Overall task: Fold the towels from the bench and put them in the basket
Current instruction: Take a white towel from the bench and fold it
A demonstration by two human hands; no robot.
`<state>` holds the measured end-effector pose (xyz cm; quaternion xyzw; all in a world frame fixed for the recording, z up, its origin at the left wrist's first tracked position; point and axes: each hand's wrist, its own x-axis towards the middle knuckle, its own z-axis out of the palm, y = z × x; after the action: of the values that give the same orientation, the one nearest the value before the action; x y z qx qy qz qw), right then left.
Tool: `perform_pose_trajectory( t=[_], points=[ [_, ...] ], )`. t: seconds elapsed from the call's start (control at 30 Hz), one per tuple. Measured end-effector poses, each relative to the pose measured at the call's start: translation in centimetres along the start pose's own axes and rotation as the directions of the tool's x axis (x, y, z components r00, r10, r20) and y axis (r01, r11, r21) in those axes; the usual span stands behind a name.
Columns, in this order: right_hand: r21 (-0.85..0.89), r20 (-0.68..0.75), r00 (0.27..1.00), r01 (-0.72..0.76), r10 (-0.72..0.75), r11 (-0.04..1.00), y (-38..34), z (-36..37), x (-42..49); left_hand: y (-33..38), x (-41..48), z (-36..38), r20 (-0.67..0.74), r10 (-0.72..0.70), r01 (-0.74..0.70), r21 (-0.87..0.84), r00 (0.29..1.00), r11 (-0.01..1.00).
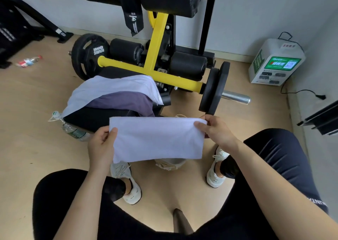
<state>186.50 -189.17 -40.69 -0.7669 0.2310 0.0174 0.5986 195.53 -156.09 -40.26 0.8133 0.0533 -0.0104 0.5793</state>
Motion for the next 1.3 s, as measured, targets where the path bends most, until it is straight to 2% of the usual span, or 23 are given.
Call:
perform_pose_trajectory(
  t=[0.2, 0.43, 0.77, 0.87, 1.0, 1.2, 1.3],
  points=[
    [0.027, -0.099, 0.992, -0.078, 0.081, 0.997, -0.2, 1.0, -0.6, 0.0, -1.0, 1.5, 0.115, -0.048, 0.051, -0.026, 0.992, 0.998],
    [0.104, -0.007, 0.992, -0.121, 0.123, 0.987, -0.7, 3.6, -2.2, 0.2, -3.1, 4.1, 0.295, -0.002, -0.011, 0.044, 0.956, 0.999],
    [0.281, 0.106, 0.992, -0.094, 0.067, 0.955, -1.5, 6.8, -3.8, 1.2, -6.0, 7.2, 0.399, 0.042, -0.073, 0.063, 0.916, 0.995],
    [0.391, 0.132, 0.991, -0.086, 0.036, 0.917, -1.7, 7.6, -4.2, 1.6, -6.2, 7.2, 0.403, 0.054, -0.070, 0.026, 0.914, 0.997],
    [0.524, 0.269, 0.963, -0.161, 0.017, 0.836, -1.8, 7.8, -4.7, 1.7, -6.0, 6.8, 0.427, 0.026, -0.023, -0.012, 0.904, 1.000],
    [0.423, 0.260, 0.965, -0.089, -0.027, 0.902, -1.8, 7.5, -4.6, 1.2, -5.2, 6.6, 0.342, 0.077, -0.078, -0.009, 0.937, 0.997],
    [0.288, 0.106, 0.993, 0.022, -0.054, 0.957, -1.5, 7.0, -4.0, 1.2, -4.8, 6.4, 0.335, 0.066, -0.045, -0.072, 0.940, 0.996]
  ],
)
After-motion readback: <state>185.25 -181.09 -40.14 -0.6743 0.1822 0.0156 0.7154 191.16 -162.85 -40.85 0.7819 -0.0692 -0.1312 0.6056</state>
